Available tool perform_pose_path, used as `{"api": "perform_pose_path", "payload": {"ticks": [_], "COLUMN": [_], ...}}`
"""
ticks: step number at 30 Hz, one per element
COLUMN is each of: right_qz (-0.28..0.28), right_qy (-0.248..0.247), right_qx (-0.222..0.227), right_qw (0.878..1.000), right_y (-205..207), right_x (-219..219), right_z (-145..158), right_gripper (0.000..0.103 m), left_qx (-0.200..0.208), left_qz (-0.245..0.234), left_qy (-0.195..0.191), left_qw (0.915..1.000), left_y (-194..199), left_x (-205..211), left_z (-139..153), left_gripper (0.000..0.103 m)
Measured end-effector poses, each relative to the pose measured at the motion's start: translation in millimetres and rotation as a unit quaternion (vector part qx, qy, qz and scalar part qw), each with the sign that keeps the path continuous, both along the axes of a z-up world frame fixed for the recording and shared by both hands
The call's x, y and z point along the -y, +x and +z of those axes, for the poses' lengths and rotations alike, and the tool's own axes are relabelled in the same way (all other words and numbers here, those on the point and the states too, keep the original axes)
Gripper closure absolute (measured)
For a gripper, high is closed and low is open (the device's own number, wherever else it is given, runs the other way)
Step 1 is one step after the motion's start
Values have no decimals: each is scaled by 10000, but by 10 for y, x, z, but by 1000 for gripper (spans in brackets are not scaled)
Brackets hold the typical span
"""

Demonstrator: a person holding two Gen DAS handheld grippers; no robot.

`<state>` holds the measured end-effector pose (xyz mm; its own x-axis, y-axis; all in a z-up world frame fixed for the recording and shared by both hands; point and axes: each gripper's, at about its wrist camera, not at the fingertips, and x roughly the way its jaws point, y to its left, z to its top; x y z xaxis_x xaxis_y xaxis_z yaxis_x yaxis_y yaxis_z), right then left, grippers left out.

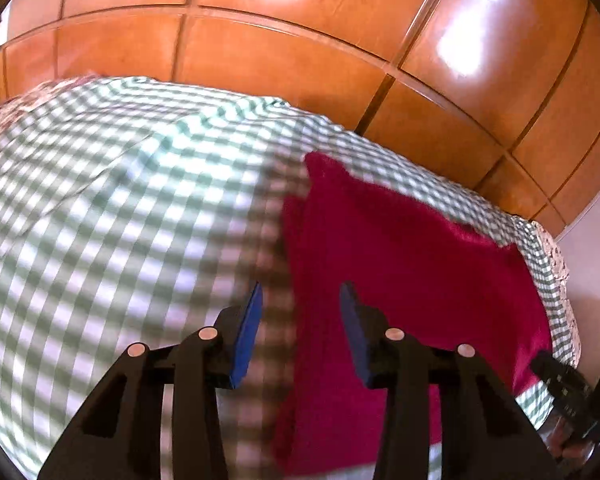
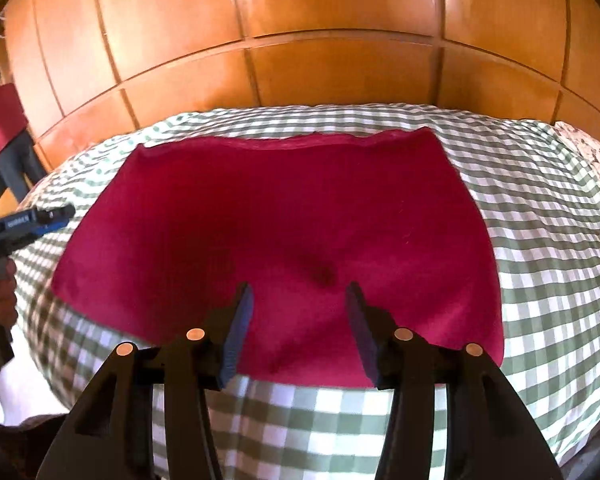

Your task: Fold small clothes

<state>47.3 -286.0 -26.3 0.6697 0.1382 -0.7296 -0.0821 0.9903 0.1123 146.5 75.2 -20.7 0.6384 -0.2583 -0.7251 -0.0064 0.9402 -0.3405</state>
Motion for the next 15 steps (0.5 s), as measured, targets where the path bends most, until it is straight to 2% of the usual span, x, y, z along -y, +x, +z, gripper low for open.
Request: {"api": "perform_pose_path", "payload": {"ticks": [4, 5, 6, 7, 10, 11, 15], "right_qz": [-206, -262, -293, -305, -319, -332, -313], "right_qy": [86, 97, 110, 118, 236, 289, 258], "right_qx": [-76, -121, -171, -200, -268, -268, -217], "right_qw": [9997, 9995, 9994, 9993, 9989, 9987, 9989], "right_y": [85, 100, 113, 118, 125, 124, 111], "right_x": [60, 83, 104, 114, 163, 175, 149], "right_z": [-60, -91, -129, -157, -275, -309, -321], "right_gripper": [55, 55, 55, 55, 55, 55, 53], "left_qx": [-325, -385, -454, -493, -407, -464, -279], "left_qz": [-61, -86, -137, -186, 59, 112, 280], "left_qy": [-265, -267, -251, -197, 382, 420, 955], "left_qw": [9991, 9989, 9986, 9984, 9984, 9980, 9946], "left_y": [398, 459, 511, 564, 551, 547, 379], "left_x": [79, 101, 152, 185, 284, 306, 508], "left_z": [-117, -151, -193, -235, -329, -388, -262], "left_gripper": [65, 68, 91, 96, 96, 96, 89]}}
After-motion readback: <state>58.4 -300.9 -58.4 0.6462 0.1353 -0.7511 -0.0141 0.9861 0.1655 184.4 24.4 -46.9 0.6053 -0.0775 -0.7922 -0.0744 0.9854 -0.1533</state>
